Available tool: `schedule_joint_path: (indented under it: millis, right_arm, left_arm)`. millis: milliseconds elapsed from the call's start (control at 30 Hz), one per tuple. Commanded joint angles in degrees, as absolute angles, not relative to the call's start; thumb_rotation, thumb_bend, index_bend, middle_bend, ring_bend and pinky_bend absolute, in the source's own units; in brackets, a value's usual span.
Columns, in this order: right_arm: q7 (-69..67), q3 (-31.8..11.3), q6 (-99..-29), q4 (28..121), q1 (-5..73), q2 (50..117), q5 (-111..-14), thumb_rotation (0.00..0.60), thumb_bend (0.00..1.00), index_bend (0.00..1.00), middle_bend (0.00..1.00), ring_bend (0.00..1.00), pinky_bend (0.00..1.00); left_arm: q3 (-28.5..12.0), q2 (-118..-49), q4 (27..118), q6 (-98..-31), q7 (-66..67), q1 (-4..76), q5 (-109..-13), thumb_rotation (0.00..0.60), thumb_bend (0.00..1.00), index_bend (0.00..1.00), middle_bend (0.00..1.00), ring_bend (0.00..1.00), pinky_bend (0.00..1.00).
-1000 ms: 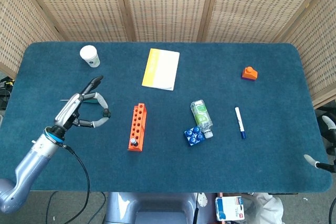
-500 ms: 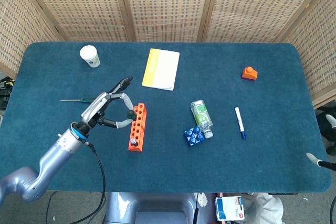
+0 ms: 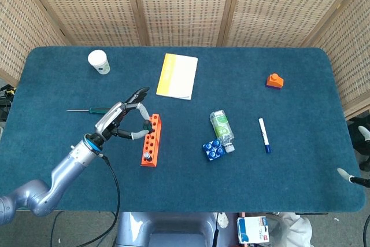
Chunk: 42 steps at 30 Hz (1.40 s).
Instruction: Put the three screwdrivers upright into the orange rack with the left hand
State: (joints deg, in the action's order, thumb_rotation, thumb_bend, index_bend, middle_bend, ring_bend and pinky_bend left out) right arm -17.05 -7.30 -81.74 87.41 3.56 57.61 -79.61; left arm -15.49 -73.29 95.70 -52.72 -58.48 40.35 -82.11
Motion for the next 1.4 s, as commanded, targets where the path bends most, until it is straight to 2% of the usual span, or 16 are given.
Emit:
schedule_joint_path:
  millis: [33,1400]
  right_arm:
    - [-17.1,-7.3,-81.8,87.4,3.6,57.6,-79.6,0.6,0.0,0.0,0.0,0.0,0.0]
    - [-17.8,-7.6,-81.3,87.1,3.6,57.5,-79.3,0.6,0.0,0.0,0.0,0.0,0.0]
  left_arm:
    - [-15.3,-73.6,95.3,-52.7,-58.7,40.6,-82.1,0.6,0.41,0.67,0.0,0.0,0.0]
    - [-13.9,-78.2,89.6,-51.2,-61.0,42.8,-79.7,0.6,0.41,0.67,0.0,0.0,0.0]
